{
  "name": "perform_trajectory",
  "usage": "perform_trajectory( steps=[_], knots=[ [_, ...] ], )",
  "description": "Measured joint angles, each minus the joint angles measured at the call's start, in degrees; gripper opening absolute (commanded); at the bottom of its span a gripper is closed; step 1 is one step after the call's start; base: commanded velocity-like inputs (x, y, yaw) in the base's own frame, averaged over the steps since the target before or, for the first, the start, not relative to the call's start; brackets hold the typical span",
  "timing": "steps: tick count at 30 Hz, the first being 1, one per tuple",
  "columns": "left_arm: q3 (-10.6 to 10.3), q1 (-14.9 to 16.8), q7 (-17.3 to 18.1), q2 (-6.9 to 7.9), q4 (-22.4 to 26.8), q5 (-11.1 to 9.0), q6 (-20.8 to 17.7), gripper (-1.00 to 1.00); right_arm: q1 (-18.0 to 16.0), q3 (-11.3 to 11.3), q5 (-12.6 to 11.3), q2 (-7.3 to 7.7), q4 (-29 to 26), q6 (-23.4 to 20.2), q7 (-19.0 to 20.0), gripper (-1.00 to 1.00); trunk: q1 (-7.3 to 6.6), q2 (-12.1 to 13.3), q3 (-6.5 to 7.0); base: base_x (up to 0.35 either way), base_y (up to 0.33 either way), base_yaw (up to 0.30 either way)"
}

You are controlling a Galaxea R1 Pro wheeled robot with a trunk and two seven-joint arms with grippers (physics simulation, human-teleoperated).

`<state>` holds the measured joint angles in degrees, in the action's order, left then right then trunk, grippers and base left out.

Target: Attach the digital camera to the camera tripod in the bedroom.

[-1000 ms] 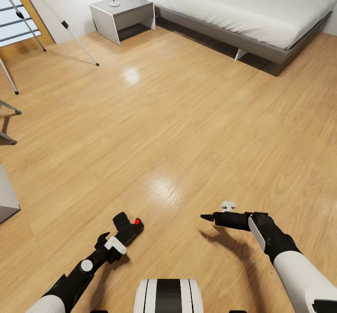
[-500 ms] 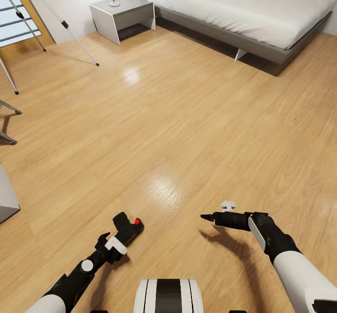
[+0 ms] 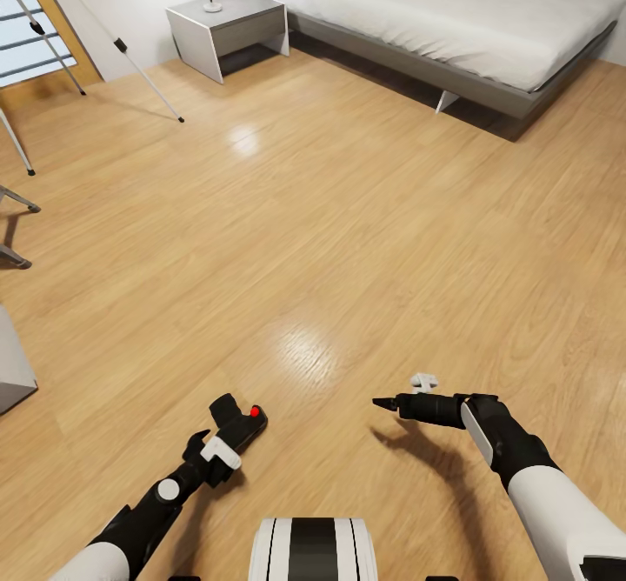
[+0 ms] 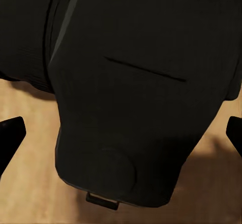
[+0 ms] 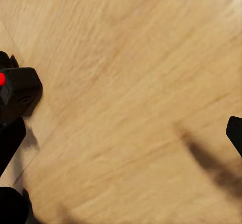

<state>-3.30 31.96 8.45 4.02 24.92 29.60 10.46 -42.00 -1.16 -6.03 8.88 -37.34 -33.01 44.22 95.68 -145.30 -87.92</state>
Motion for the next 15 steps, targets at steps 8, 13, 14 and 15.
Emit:
perform_trajectory(
  steps=[8,13,14,15],
  knots=[
    [0.0,0.6,0.0,-0.11,-1.0,-0.3,0.1,1.00,0.0,0.0,0.0,0.00,0.0,0.0,0.0,1.00,0.00,0.0,0.00,0.000,0.000,0.000],
    [0.0,0.6,0.0,-0.11,-1.0,-0.4,0.1,1.00,0.0,0.0,0.0,0.00,0.0,0.0,-0.1,1.00,0.00,0.0,0.00,0.000,0.000,0.000],
    [0.0,0.6,0.0,-0.10,-1.0,-0.4,0.1,1.00,0.0,0.0,0.0,0.00,0.0,0.0,-0.1,1.00,0.00,0.0,0.00,0.000,0.000,0.000],
    [0.0,0.6,0.0,-0.10,-1.0,-0.4,0.1,1.00,0.0,0.0,0.0,0.00,0.0,0.0,-0.1,1.00,0.00,0.0,0.00,0.000,0.000,0.000]
  ],
)
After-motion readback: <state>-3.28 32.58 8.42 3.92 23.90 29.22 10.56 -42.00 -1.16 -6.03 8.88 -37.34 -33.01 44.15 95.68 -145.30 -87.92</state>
